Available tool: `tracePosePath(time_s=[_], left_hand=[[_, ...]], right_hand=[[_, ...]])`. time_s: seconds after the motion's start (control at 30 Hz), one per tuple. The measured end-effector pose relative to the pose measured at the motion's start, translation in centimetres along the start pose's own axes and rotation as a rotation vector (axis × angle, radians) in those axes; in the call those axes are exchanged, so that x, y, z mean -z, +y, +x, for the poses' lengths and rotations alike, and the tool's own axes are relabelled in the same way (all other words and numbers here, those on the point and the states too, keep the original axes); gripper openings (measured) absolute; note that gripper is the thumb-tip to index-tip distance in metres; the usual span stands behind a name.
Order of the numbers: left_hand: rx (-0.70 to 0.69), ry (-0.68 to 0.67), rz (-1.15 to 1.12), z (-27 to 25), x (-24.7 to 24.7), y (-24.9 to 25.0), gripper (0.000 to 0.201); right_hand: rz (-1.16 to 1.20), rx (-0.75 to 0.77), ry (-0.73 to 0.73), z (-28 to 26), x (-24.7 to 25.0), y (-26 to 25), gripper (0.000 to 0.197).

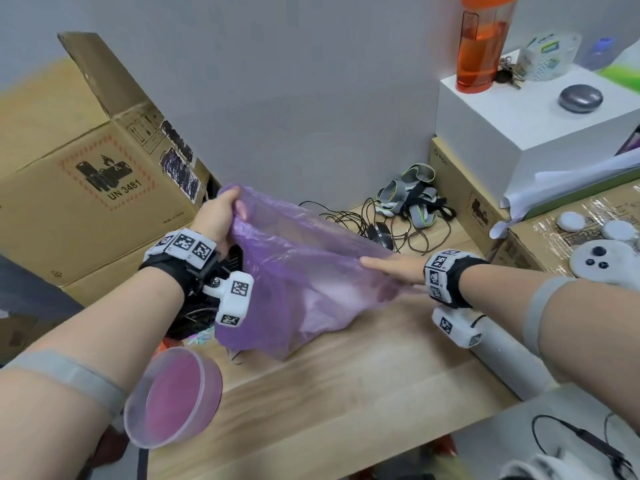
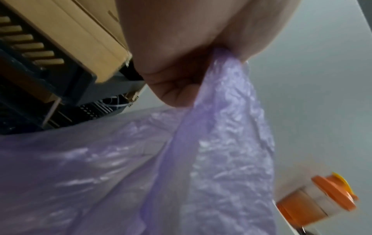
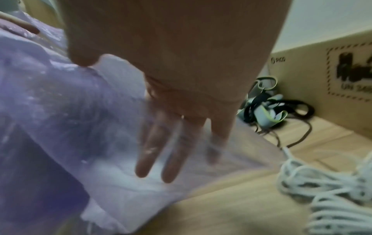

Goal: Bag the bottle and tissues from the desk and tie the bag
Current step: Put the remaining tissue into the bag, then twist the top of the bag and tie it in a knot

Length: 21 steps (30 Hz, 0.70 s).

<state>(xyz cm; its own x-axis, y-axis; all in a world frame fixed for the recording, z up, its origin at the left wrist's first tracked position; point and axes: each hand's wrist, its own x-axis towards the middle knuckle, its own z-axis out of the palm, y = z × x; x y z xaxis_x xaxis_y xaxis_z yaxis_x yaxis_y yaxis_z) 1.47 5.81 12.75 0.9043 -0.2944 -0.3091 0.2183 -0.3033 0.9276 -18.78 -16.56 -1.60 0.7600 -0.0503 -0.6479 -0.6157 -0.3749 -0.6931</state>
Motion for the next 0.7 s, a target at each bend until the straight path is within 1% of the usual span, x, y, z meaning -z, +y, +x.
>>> tracePosePath(time_s=[0.03, 0.07, 0.1, 0.13, 0.17, 0.2, 0.23, 0.27, 0.33, 0.37, 0.4, 0.43, 0.47, 0.5, 0.53, 0.57, 0.63, 0.67, 0.7], left_hand=[[-0.015, 0.054, -0.017, 0.4, 0.8, 0.5, 0.047], [-0.032, 0.095, -0.023, 0.5, 1.5, 1.2, 0.04], [-0.053, 0.117, -0.028, 0.6, 2.0, 2.0, 0.031], [-0.071, 0.126, -0.029, 0.7, 2.4, 2.6, 0.024], [-0.084, 0.13, -0.032, 0.8, 2.7, 3.2, 0.02], [-0.089, 0.133, -0.026, 0.8, 2.9, 3.7, 0.019], [-0.094, 0.132, -0.014, 0.8, 3.2, 4.1, 0.02], [-0.097, 0.139, 0.012, 0.9, 3.5, 4.4, 0.022], [-0.104, 0.168, 0.086, 0.7, 3.9, 4.9, 0.023], [-0.103, 0.186, 0.121, 0.8, 4.2, 5.1, 0.022], [-0.099, 0.198, 0.142, 0.7, 4.4, 5.2, 0.021], [-0.093, 0.2, 0.152, 0.7, 4.7, 5.3, 0.019], [-0.082, 0.195, 0.167, 0.9, 4.9, 5.3, 0.019], [-0.071, 0.185, 0.186, 1.1, 5.1, 5.3, 0.019], [-0.059, 0.174, 0.212, 1.2, 5.2, 5.2, 0.019], [-0.05, 0.166, 0.23, 1.4, 5.4, 5.1, 0.02], [-0.03, 0.146, 0.226, 1.6, 5.5, 5.0, 0.023], [-0.022, 0.124, 0.223, 1.7, 5.5, 4.9, 0.025], [-0.022, 0.095, 0.217, 1.8, 5.6, 5.0, 0.03]], right_hand=[[-0.068, 0.001, -0.004, -0.4, 0.7, 0.4, 0.083], [-0.233, -0.006, 0.015, -0.7, 1.5, 0.7, 0.077], [-0.455, -0.037, 0.045, -1.1, 2.1, 1.0, 0.069], [-0.657, -0.076, 0.081, -1.2, 2.4, 1.3, 0.056], [-0.777, -0.095, 0.138, -1.0, 2.7, 1.5, 0.038], [-0.81, -0.09, 0.197, -1.2, 3.0, 1.2, 0.02], [-0.815, -0.094, 0.262, -1.3, 3.2, 0.9, 0.012], [-0.811, -0.094, 0.341, -1.1, 3.5, 0.5, 0.014], [-0.677, -0.033, 0.497, -0.8, 4.7, -0.3, 0.015], [-0.548, 0.014, 0.541, -0.8, 5.1, -1.2, 0.015], [-0.372, 0.091, 0.541, -1.0, 5.6, -2.4, 0.015], [-0.169, 0.183, 0.542, -1.5, 6.1, -3.9, 0.019], [0.023, 0.241, 0.551, -2.1, 6.3, -5.5, 0.024], [0.158, 0.277, 0.559, -2.9, 6.4, -7.3, 0.029], [0.216, 0.324, 0.55, -3.4, 6.4, -9.0, 0.031], [0.217, 0.357, 0.506, -3.9, 6.1, -10.8, 0.032], [0.134, 0.418, 0.41, -4.6, 5.5, -13.6, 0.032], [0.163, 0.442, 0.399, -4.8, 5.5, -14.6, 0.03], [0.252, 0.48, 0.416, -5.0, 5.8, -15.7, 0.028]])
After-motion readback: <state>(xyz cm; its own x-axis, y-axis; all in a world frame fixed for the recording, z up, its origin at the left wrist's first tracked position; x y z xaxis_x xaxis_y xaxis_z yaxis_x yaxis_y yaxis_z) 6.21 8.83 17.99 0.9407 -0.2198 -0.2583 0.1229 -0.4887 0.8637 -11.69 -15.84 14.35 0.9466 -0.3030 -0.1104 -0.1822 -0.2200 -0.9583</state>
